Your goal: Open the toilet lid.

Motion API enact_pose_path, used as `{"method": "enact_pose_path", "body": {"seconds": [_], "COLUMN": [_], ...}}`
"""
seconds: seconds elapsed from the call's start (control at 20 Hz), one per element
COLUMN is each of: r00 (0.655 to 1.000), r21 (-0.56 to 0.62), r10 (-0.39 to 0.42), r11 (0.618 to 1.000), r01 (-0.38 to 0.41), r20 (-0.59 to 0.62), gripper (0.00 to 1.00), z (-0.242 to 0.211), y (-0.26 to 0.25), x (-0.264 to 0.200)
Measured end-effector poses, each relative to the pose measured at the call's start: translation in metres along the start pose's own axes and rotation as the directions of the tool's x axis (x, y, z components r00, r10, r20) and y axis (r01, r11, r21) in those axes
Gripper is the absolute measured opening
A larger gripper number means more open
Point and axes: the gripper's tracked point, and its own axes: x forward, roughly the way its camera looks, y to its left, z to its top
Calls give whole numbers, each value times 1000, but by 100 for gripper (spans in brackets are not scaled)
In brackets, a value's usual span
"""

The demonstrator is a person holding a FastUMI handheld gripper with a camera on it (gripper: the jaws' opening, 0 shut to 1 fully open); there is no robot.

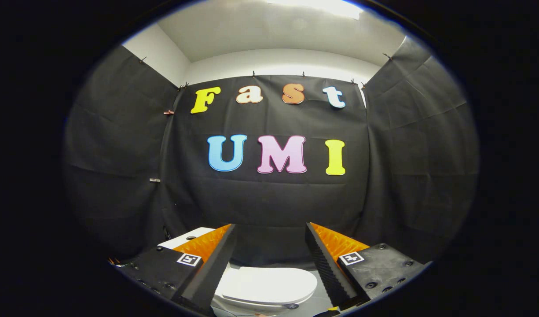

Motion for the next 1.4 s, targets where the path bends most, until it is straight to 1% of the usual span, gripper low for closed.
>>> {"method": "enact_pose_path", "body": {"seconds": [0.15,0.45,0.6,0.75,0.9,1.0,1.25,1.35,1.4], "r00": [1000,995,987,973,957,944,890,866,850], "r21": [15,60,98,129,193,244,336,376,398], "r10": [-15,-70,-109,-136,-159,-160,-131,-108,-103], "r11": [1000,996,988,978,959,941,894,870,850], "r01": [15,74,121,161,208,234,297,320,345], "r20": [-23,-64,-114,-185,-243,-289,-438,-489,-517], "gripper": [98,98,98,97,97,98,97,97,96], "z": [-9,-32,-53,-86,-120,-149,-234,-267,-287], "y": [-7,-31,-52,-75,-99,-108,-135,-143,-150], "x": [3,9,14,19,27,30,42,48,51]}}
